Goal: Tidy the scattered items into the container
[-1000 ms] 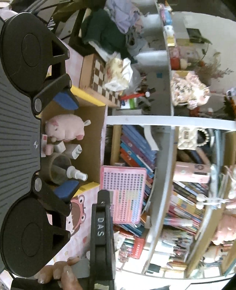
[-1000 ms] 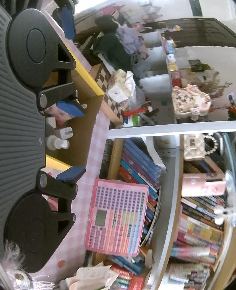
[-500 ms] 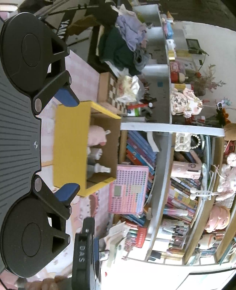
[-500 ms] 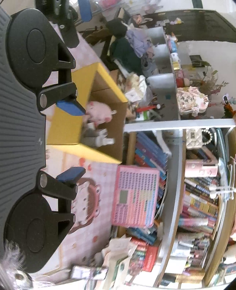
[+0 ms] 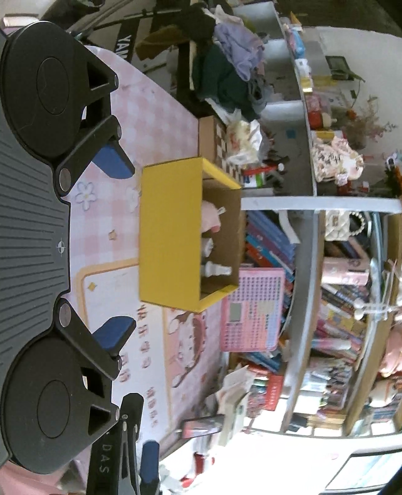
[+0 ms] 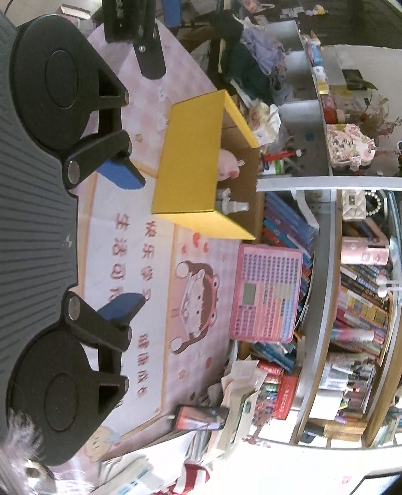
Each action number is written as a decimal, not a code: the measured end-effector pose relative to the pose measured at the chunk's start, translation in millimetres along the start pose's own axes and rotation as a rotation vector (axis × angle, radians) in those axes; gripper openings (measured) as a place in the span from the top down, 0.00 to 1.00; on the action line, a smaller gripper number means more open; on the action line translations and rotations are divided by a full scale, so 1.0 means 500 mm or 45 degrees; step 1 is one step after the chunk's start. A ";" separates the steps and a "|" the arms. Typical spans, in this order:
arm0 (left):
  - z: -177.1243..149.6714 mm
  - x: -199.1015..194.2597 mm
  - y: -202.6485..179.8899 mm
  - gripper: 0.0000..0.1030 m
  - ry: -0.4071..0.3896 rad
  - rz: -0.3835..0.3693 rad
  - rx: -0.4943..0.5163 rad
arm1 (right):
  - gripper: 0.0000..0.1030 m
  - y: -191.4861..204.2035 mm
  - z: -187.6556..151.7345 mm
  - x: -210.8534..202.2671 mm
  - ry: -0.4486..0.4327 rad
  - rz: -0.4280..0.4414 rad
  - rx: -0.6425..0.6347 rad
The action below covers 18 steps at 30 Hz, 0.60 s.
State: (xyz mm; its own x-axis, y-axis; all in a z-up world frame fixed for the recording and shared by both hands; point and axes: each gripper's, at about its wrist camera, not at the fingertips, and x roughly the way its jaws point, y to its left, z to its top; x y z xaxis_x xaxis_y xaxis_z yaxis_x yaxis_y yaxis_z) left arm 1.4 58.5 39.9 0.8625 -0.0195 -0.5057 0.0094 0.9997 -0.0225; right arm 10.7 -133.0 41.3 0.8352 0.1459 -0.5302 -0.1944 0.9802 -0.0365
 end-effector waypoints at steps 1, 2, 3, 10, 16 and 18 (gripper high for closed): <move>-0.007 0.001 -0.008 0.04 0.006 0.007 0.014 | 0.16 -0.001 -0.009 -0.005 -0.002 -0.014 0.001; -0.013 0.002 -0.015 0.03 0.013 0.014 0.028 | 0.15 -0.001 -0.019 -0.009 0.000 -0.032 -0.002; -0.019 0.004 -0.022 0.03 0.022 0.022 0.040 | 0.11 -0.001 -0.027 -0.011 0.007 -0.049 -0.009; -0.054 0.017 -0.056 0.01 0.139 0.026 0.076 | 0.07 -0.017 -0.058 -0.009 0.090 -0.080 -0.001; -0.061 0.017 -0.059 0.01 0.165 0.028 0.061 | 0.05 -0.030 -0.072 -0.009 0.146 -0.076 0.051; -0.062 0.017 -0.063 0.01 0.176 0.024 0.062 | 0.03 -0.031 -0.074 -0.011 0.149 -0.075 0.056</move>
State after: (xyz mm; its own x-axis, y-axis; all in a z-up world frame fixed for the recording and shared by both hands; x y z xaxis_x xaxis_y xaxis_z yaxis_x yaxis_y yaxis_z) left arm -7.3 26.2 9.5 0.7851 0.0008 -0.6194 0.0214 0.9994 0.0285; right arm -9.9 -154.1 13.6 0.7784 0.0740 -0.6234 -0.1218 0.9920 -0.0343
